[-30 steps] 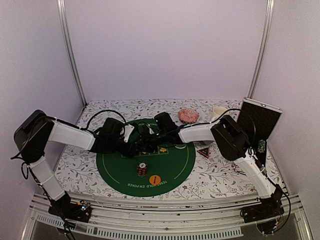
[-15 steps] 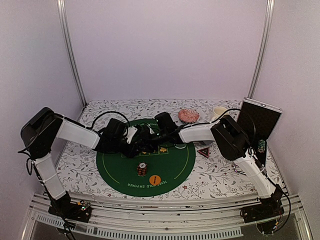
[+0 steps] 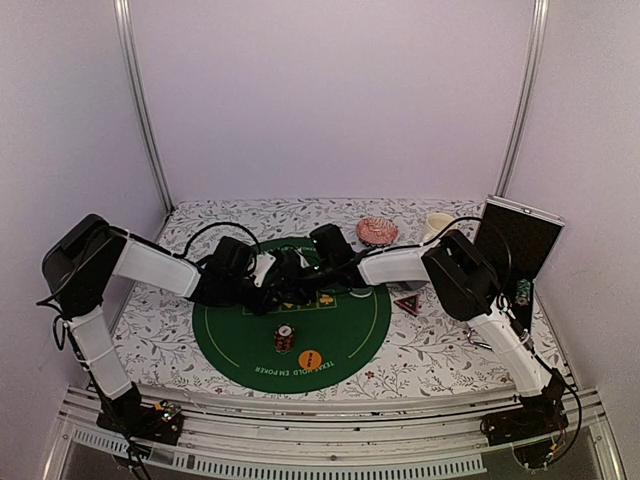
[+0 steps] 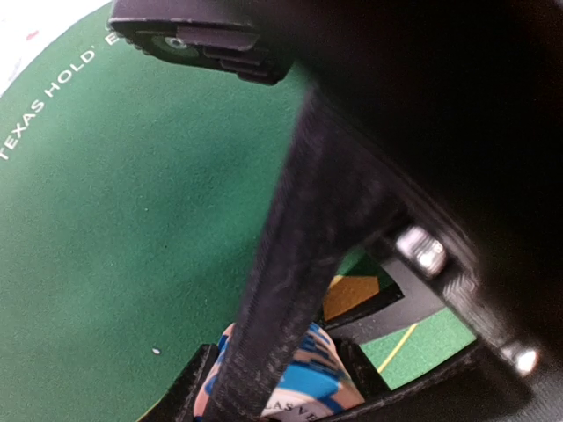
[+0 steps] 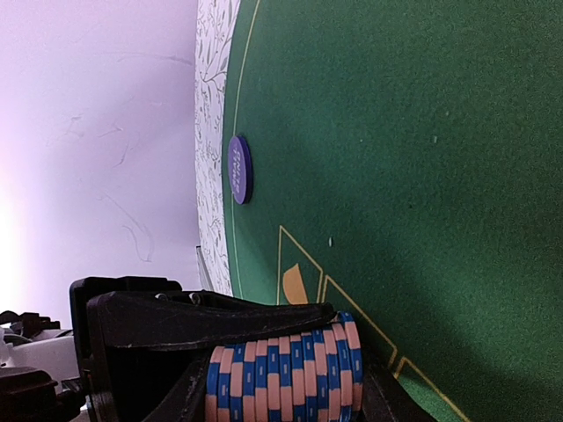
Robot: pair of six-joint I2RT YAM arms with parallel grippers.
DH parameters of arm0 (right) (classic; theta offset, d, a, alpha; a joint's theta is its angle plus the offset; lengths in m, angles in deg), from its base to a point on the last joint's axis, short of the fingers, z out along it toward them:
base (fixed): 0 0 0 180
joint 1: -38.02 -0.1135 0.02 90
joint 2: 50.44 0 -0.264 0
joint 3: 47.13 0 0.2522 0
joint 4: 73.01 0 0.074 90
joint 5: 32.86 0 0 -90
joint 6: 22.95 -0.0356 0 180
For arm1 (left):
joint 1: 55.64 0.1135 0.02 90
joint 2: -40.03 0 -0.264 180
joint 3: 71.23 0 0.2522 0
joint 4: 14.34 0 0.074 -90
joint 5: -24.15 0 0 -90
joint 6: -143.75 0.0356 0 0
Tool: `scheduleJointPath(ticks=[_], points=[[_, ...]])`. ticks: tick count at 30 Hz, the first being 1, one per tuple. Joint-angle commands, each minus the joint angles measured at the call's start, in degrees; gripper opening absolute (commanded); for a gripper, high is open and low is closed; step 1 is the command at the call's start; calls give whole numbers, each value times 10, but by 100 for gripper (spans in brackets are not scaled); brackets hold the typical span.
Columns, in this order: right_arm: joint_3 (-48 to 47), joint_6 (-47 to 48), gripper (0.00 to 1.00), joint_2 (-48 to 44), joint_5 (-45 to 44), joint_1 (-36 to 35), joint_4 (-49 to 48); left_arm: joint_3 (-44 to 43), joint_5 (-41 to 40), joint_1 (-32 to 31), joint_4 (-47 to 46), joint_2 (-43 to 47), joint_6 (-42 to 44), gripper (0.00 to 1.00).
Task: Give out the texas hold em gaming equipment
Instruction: Pass from the right arm to the left, then move the poker chips pile to the small blind area.
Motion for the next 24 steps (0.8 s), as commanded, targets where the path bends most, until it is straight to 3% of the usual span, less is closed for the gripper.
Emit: scheduleJointPath(ticks=[1, 3, 6, 18, 24], points=[[24, 24, 41, -21, 8, 14, -1, -6, 4, 4, 30, -20, 0, 0], [44, 32, 64, -37, 0, 21, 2, -9, 2, 4, 39, -25, 0, 0], [74, 41, 75, -62, -10, 29, 2, -11, 4, 4, 47, -31, -4, 0], [153, 70, 79, -157, -39, 62, 9, -24, 12, 3, 77, -33, -15, 0], [205, 107, 80, -226, -73, 83, 31, -63, -9, -2, 137, -44, -25, 0]])
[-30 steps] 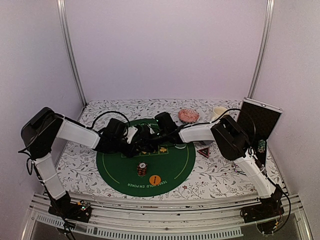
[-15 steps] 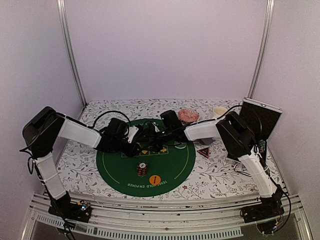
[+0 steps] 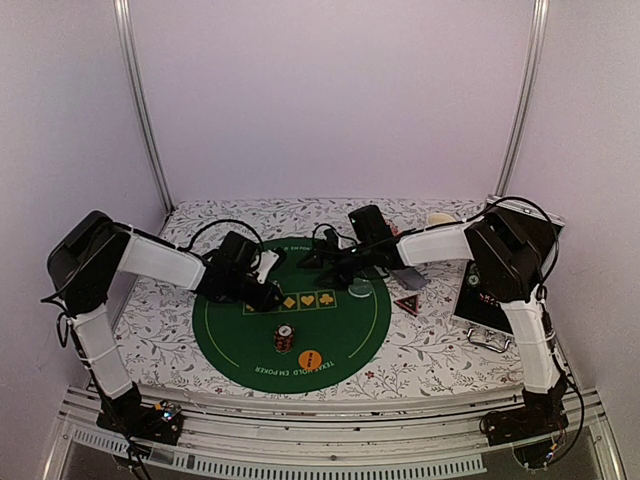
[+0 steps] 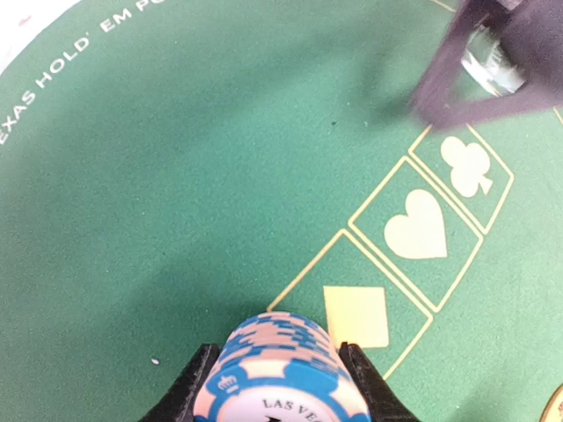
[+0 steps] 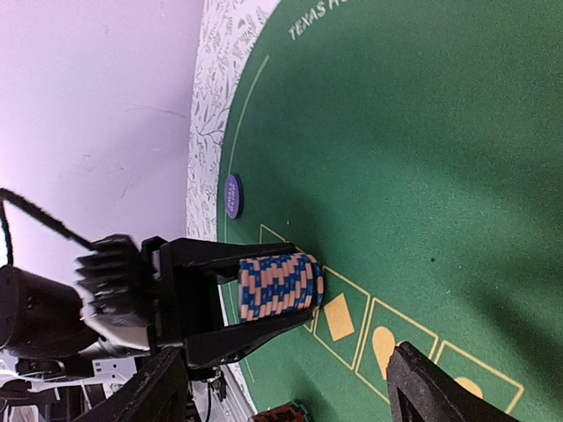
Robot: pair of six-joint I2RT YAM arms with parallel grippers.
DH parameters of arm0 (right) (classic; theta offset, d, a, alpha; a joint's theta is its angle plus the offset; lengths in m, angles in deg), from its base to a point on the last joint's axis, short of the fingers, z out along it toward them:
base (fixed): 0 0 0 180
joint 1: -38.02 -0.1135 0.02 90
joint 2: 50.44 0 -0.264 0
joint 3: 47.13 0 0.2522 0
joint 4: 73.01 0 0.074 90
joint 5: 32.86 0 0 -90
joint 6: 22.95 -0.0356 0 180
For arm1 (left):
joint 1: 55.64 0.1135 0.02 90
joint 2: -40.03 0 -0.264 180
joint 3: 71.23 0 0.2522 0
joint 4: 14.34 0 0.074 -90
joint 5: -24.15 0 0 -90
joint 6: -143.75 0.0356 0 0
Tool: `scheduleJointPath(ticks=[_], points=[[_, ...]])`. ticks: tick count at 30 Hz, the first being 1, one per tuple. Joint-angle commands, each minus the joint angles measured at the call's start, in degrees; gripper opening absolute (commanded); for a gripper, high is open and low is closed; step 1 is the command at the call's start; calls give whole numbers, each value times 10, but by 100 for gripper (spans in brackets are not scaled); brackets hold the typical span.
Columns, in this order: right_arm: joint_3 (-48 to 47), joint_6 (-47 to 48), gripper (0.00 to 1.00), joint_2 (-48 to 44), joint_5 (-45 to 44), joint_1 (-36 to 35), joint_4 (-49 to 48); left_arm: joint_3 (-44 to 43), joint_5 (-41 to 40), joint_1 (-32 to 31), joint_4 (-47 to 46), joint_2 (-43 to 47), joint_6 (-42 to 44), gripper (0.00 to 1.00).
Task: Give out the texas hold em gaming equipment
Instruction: Move the poker chips pile to the small blind area.
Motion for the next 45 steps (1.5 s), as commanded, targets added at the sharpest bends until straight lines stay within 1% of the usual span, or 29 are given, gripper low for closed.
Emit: scheduleJointPath(ticks=[1, 4, 6, 11, 14, 16, 22, 25, 30, 33, 35, 39, 45], points=[[34, 43, 80, -82, -38, 17, 21, -32, -22, -4, 101, -29, -13, 0], [56, 68, 80, -117, -59, 25, 39, -58, -63, -15, 145, -37, 1, 0], [72, 82, 80, -141, -69, 31, 41, -59, -58, -22, 146, -35, 7, 2], [109, 103, 81, -196, -87, 44, 46, -71, -77, -33, 168, -51, 0, 15], [123, 116, 81, -218, -93, 49, 52, -78, -88, -39, 177, -58, 3, 27], [130, 123, 81, -229, -96, 52, 54, -83, -103, -43, 186, -61, 5, 33], [142, 132, 81, -247, -96, 56, 55, -92, -123, -45, 207, -66, 9, 44], [146, 135, 81, -251, -95, 57, 54, -92, -119, -46, 211, -64, 11, 49], [150, 137, 81, -255, -95, 60, 56, -96, -113, -45, 219, -66, 9, 55], [152, 140, 81, -258, -94, 60, 56, -100, -112, -46, 225, -68, 12, 55], [155, 141, 81, -261, -95, 63, 57, -104, -110, -46, 233, -78, 13, 51], [162, 141, 81, -269, -96, 66, 57, -104, -97, -46, 251, -87, 11, 41], [165, 144, 81, -277, -98, 71, 57, -95, -95, -44, 262, -85, 4, 21]])
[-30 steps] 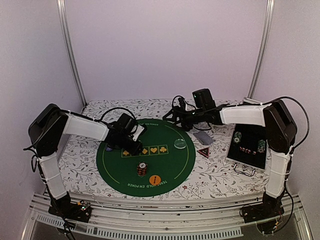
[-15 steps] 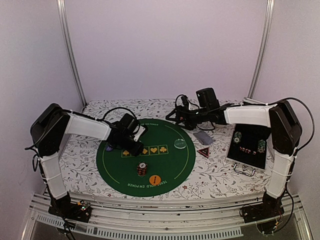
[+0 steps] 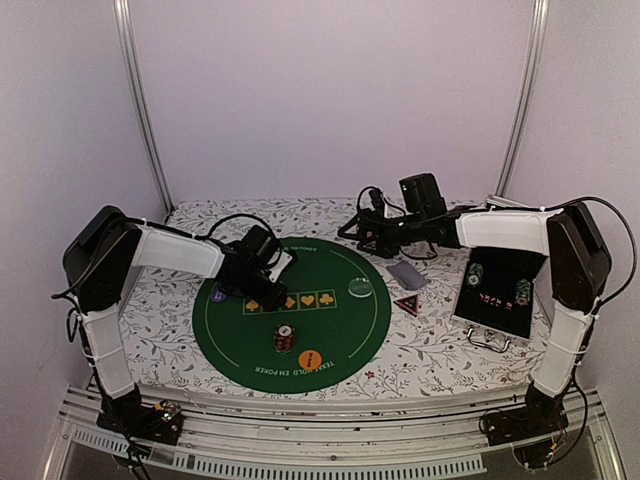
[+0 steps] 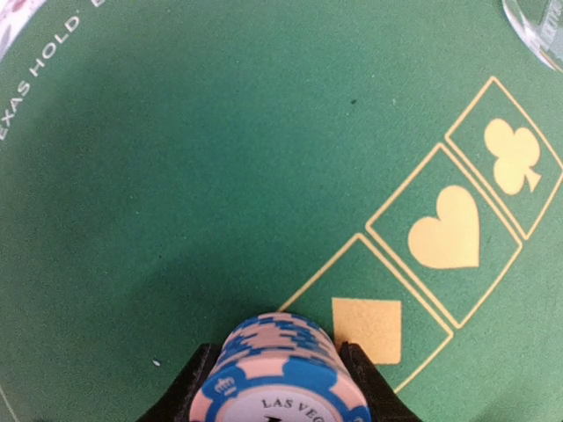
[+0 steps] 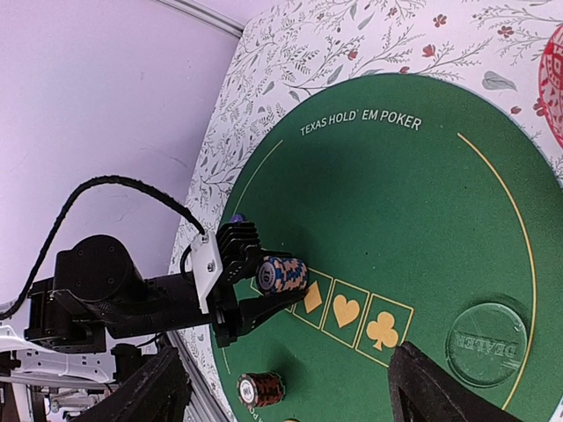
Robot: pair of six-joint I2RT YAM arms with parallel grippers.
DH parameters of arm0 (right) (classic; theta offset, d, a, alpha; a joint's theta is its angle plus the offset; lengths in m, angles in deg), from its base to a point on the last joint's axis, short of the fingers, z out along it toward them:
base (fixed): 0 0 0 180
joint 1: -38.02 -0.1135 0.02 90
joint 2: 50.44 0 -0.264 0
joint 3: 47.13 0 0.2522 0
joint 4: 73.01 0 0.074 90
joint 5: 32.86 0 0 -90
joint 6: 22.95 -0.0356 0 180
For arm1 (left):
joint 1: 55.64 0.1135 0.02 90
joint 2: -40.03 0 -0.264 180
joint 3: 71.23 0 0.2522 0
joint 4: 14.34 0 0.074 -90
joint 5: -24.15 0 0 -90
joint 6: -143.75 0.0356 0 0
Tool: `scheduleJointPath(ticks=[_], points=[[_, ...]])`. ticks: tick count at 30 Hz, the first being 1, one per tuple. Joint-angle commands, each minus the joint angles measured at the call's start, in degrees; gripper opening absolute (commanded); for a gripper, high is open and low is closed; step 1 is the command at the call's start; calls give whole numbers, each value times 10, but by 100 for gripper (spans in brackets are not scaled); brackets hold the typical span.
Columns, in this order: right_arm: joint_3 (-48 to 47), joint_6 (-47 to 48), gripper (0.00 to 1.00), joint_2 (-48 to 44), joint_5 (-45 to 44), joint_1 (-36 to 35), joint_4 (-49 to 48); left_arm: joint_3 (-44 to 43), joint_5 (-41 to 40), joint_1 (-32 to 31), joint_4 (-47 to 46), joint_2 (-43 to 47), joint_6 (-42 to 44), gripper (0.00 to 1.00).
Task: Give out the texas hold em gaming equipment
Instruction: Move the poker chips pile to the small blind area.
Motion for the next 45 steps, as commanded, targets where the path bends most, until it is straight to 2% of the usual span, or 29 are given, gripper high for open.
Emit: scheduleJointPath(ticks=[1, 14, 33, 45], points=[[6, 11, 81, -27, -8, 6, -1, 27, 3, 0, 84, -33, -2, 19], [31, 21, 81, -62, -6, 24, 1, 58, -47, 59, 88, 21, -15, 17], [64, 52, 81, -116, -8, 55, 25, 63, -103, 163, 57, 18, -13, 16], [81, 55, 82, -129, -6, 62, 25, 56, -101, 196, 41, 20, -9, 15]])
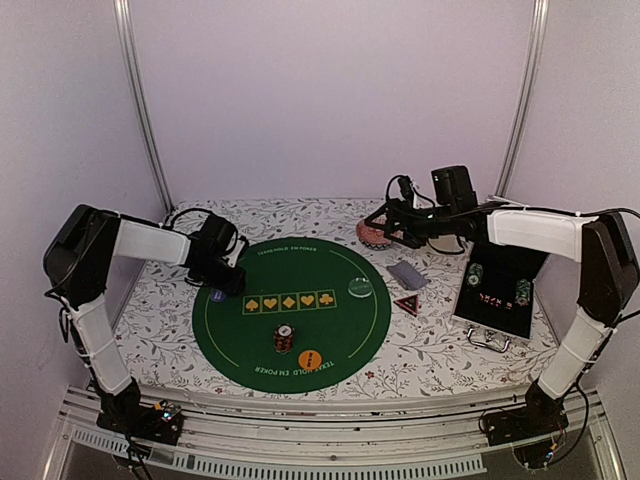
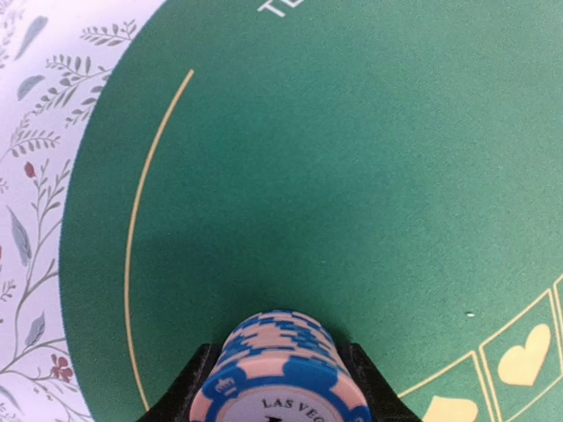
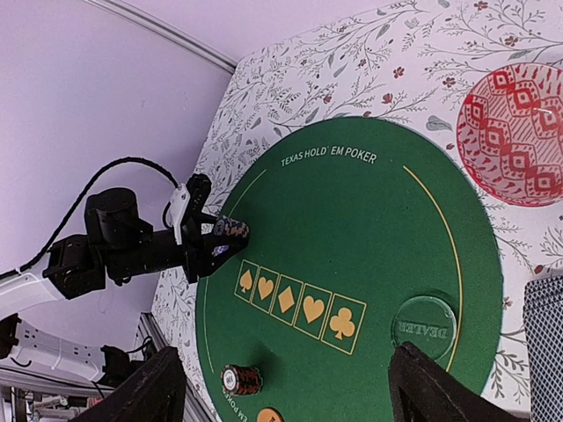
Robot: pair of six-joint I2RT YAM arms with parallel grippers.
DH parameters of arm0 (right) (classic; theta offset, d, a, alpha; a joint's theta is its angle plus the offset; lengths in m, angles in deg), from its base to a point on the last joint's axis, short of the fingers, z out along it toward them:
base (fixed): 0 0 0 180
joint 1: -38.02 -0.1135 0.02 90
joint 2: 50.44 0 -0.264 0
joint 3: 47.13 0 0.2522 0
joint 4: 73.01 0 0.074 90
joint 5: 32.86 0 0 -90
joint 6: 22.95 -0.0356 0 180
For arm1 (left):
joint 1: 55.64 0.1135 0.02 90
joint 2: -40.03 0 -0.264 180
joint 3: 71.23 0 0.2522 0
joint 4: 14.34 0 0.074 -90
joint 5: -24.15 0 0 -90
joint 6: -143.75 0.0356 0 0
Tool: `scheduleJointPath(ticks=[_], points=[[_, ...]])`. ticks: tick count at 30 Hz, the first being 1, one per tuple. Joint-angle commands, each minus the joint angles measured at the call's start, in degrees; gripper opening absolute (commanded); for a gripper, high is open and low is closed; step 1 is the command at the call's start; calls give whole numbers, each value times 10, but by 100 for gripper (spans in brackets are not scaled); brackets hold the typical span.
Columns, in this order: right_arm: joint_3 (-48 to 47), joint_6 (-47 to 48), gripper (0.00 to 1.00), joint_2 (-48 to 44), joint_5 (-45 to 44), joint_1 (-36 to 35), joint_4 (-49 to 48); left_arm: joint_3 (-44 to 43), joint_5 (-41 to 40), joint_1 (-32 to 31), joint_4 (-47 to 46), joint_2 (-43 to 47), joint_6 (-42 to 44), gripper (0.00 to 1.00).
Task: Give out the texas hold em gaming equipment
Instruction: Move the poker chips pile to the small blind area.
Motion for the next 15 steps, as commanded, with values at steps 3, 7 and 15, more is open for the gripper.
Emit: scheduleJointPath(ticks=[3, 7, 15], points=[[26, 9, 82, -35, -2, 9, 3, 12, -79, 47, 41, -17, 5, 16], [32, 12, 82, -44, -4, 12, 5, 13, -73, 51, 41, -17, 4, 18], [41, 18, 82, -54, -5, 16, 10, 17, -56, 50, 35, -14, 3, 38]])
